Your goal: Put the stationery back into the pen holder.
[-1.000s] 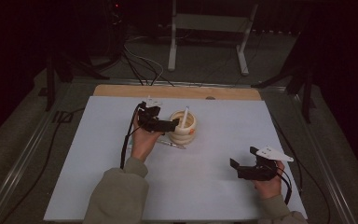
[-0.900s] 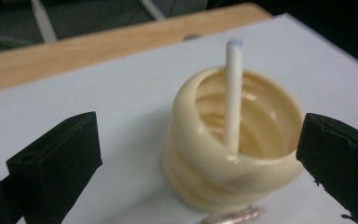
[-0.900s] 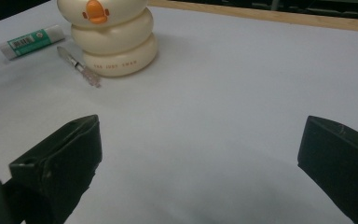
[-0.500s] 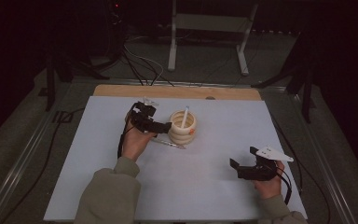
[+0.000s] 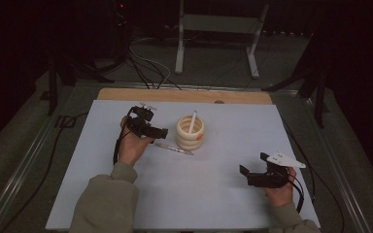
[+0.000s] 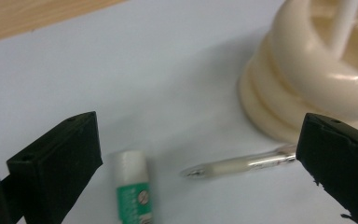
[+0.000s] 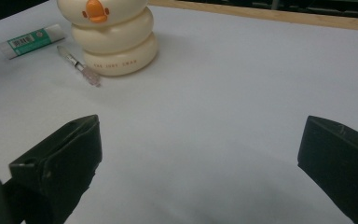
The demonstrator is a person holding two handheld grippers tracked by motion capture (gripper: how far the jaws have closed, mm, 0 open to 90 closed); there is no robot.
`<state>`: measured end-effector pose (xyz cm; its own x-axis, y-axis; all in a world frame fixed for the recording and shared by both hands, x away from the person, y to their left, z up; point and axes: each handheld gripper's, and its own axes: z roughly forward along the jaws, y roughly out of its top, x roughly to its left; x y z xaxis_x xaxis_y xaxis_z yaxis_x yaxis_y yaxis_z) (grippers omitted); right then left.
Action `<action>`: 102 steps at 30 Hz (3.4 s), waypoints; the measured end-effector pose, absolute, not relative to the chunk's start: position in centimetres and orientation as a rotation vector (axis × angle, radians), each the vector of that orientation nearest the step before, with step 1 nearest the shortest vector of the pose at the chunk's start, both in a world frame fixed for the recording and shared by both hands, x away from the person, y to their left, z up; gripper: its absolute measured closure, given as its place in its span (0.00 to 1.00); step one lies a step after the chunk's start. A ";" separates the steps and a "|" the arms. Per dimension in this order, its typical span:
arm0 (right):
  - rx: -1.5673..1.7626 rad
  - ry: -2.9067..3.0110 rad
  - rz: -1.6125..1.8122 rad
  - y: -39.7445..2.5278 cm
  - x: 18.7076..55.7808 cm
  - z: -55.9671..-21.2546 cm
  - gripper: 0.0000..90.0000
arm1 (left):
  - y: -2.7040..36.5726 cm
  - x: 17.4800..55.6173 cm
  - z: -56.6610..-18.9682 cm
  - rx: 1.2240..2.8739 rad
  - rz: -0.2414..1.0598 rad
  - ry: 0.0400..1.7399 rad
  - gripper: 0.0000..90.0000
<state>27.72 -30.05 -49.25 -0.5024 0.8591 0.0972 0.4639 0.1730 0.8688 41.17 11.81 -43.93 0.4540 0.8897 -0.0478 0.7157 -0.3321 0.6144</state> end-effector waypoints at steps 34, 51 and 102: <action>1.251 2.038 1.277 -30.1 27.7 -49.2 0.00 | 14.4 43.4 -47.9 2.169 0.338 1.493 0.01; 1.251 2.036 1.281 -30.1 27.7 -49.2 0.00 | 14.6 43.8 -48.5 2.171 0.324 1.519 0.02; 1.250 2.041 1.275 -30.1 27.7 -49.3 0.00 | 14.1 43.8 -48.6 2.318 0.232 1.549 0.74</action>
